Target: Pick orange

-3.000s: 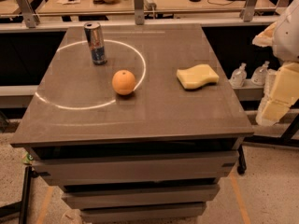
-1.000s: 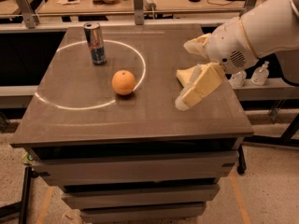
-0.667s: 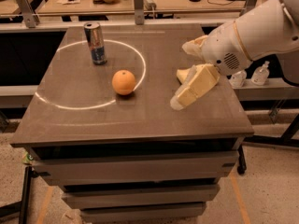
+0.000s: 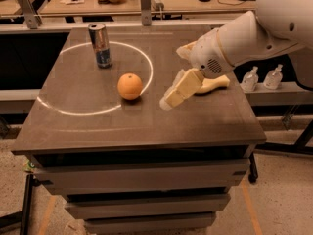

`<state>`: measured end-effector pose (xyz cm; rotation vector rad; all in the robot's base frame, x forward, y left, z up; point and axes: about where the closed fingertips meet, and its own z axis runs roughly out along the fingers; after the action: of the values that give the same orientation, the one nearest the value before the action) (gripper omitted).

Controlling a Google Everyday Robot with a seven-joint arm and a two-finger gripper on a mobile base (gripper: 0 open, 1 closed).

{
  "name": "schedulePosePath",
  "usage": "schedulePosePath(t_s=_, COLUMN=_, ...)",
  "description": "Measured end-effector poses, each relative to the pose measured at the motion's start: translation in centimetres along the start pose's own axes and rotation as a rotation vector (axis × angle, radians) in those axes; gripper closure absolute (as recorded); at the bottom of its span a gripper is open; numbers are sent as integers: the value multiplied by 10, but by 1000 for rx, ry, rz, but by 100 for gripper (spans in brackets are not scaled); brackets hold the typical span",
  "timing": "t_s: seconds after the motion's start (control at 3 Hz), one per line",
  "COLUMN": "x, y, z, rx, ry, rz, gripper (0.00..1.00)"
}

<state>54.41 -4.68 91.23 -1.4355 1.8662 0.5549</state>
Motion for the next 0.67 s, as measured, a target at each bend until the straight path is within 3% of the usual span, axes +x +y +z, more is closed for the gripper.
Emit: schedulePosePath(t_s=0.67, x=-23, y=-21, z=49, rx=-60, ry=-28, rz=-51, gripper=0)
